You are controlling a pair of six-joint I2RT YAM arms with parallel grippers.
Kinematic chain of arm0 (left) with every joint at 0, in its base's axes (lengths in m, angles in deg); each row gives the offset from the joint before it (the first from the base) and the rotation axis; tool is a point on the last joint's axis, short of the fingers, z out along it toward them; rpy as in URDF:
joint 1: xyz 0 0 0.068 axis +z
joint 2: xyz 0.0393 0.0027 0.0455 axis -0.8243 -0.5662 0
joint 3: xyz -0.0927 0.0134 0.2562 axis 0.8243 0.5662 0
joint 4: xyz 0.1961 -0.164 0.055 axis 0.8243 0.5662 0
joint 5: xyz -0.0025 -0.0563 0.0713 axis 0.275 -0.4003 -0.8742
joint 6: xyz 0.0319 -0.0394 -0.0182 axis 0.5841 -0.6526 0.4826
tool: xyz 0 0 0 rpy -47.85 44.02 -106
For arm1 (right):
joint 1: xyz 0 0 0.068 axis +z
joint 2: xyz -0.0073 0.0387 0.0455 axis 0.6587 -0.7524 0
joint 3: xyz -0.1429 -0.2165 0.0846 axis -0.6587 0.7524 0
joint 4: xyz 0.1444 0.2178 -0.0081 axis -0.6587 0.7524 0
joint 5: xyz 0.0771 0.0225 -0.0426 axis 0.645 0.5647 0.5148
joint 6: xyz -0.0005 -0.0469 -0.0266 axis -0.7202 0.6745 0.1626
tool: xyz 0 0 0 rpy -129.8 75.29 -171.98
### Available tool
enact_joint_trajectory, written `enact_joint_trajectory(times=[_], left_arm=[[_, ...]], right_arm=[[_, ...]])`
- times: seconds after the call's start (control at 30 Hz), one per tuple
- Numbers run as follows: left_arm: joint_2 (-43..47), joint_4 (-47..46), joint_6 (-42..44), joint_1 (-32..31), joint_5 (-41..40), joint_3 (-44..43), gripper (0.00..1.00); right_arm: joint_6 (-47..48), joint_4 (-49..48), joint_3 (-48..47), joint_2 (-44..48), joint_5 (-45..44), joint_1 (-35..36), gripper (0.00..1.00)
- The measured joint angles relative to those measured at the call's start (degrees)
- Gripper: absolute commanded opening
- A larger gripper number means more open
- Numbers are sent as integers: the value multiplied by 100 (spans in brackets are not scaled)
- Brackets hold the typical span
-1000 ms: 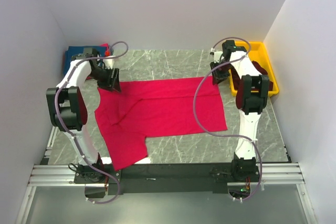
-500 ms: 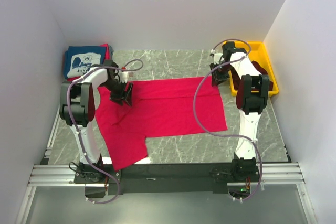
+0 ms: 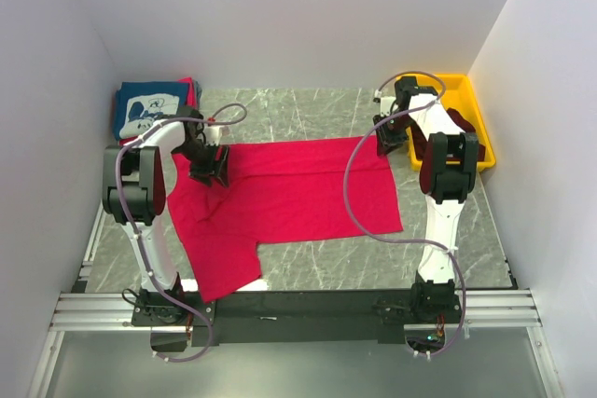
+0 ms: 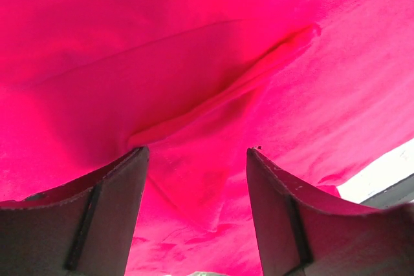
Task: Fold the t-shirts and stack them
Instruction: Fold the tshirt
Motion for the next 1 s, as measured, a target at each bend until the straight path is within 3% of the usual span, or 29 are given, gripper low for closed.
enact_joint_trajectory(times=[0.3,1.0], left_arm=[[0,4,9,44,-114,-208,49],[-26,-55,26,13,-323,-136,49]], right_arm=[[15,-2,138,0,-24,0,33],[31,26,114,0,-24,0,33]])
